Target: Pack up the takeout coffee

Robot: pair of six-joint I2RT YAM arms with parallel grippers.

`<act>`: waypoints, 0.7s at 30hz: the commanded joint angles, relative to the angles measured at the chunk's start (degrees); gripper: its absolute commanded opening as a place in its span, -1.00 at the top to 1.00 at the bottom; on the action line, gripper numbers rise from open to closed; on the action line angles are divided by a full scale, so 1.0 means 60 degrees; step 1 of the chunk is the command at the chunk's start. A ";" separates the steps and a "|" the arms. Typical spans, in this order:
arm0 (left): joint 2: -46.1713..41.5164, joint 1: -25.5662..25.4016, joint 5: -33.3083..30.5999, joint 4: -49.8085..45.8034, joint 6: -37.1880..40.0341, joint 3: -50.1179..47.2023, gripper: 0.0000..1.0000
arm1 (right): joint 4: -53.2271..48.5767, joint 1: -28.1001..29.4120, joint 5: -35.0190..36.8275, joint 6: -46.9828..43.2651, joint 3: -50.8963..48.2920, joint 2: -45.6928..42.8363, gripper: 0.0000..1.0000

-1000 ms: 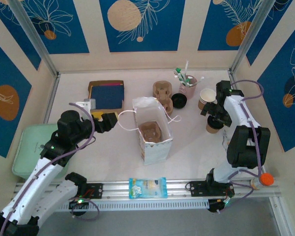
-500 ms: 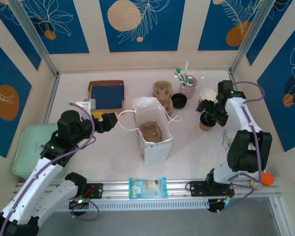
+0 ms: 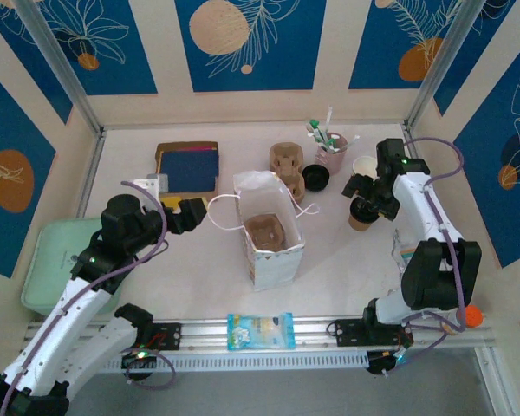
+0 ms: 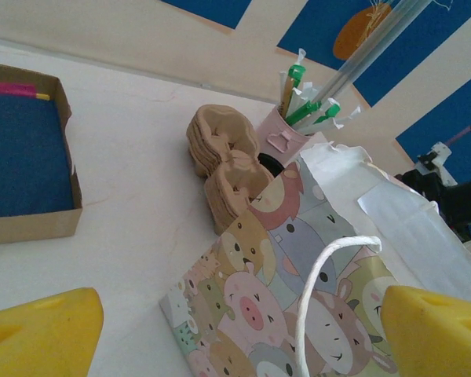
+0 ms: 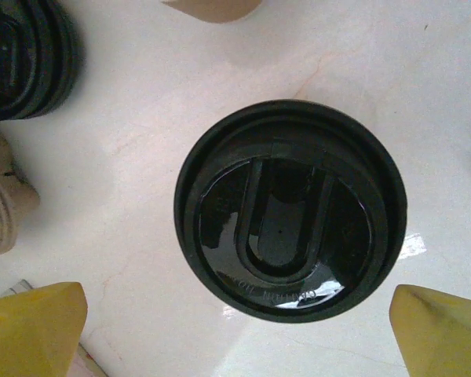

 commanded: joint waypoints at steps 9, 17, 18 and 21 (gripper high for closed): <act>-0.0226 0.0130 -0.0127 -0.0113 0.0242 0.0101 -0.83 | -0.0754 -0.0055 0.0870 -0.0138 0.0306 -0.0354 -0.98; -0.0240 0.0129 -0.0172 -0.0129 0.0202 0.0082 -0.83 | -0.0406 -0.0010 0.0505 -0.0349 -0.0308 0.0046 -0.98; -0.0253 0.0129 -0.0190 -0.0141 0.0198 0.0082 -0.83 | -0.0360 0.0003 0.0529 -0.0389 -0.0380 0.0108 -0.98; -0.0299 0.0130 -0.0228 -0.0172 0.0226 0.0080 -0.82 | -0.0271 0.0040 0.0603 -0.0427 -0.0531 0.0297 -0.98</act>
